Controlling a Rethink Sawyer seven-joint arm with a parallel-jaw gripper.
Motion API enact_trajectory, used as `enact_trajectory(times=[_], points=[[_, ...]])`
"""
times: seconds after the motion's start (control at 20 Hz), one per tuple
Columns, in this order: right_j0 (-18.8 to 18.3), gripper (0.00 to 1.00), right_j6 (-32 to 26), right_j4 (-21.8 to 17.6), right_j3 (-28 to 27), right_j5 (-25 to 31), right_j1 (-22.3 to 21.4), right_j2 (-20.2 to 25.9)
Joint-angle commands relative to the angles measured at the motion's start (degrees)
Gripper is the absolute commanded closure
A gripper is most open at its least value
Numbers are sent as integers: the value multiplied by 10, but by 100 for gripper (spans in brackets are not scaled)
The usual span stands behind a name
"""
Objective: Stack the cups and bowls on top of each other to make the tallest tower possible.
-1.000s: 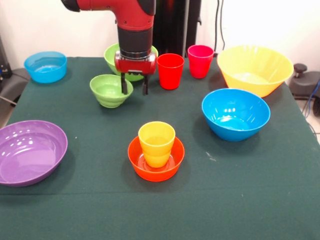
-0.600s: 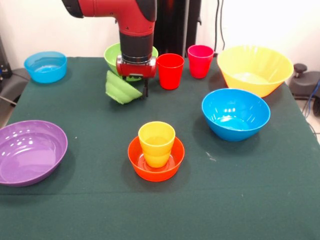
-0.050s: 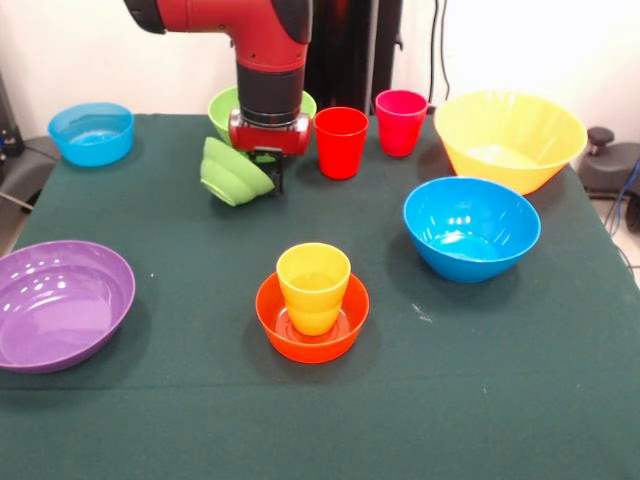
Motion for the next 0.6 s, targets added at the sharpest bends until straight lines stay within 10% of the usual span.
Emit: enact_trajectory(times=[0.05, 0.55, 0.6], points=[[7, 100, 21, -10, -57, -13, 23, 23], [-19, 100, 0, 7, -41, 30, 2, 56], [-22, 0, -3, 7, -40, 33, 2, 59]])
